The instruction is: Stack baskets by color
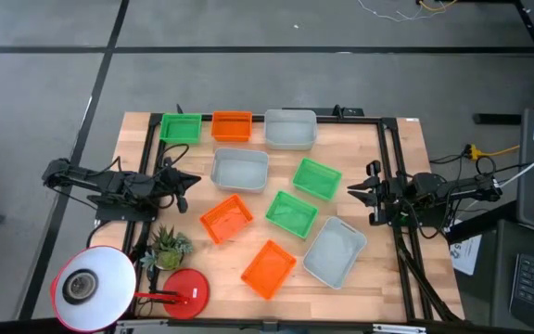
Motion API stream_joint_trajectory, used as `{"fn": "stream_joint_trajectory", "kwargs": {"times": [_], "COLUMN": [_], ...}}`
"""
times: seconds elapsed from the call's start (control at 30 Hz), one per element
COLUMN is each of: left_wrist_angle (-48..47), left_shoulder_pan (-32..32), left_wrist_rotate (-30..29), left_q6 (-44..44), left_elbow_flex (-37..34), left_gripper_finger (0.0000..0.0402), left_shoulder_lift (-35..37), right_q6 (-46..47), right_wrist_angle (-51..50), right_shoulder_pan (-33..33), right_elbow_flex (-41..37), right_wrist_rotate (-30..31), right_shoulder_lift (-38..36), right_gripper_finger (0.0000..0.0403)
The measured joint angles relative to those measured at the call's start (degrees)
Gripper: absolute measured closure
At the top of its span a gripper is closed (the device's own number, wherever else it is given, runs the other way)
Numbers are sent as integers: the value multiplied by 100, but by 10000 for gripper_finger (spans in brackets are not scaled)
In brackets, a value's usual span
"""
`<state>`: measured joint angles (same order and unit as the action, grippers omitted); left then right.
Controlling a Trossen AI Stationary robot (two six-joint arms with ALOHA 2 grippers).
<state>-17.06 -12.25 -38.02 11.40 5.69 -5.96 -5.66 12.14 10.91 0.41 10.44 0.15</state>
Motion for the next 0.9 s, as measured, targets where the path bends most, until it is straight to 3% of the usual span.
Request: {"fn": "stream_joint_trajectory", "kwargs": {"times": [0.9], "left_wrist_angle": [0], "left_shoulder_pan": [0], "left_wrist_rotate": [-1], "left_q6": [1], "left_elbow_flex": [0], "left_gripper_finger": [401], "left_shoulder_lift": [-2], "right_q6": [401], "right_wrist_angle": [378], "right_shoulder_pan": [-1], "right_elbow_flex": [2], "right_wrist_rotate": [-5], "right_shoulder_lift": [-1], "right_gripper_finger": [350]}}
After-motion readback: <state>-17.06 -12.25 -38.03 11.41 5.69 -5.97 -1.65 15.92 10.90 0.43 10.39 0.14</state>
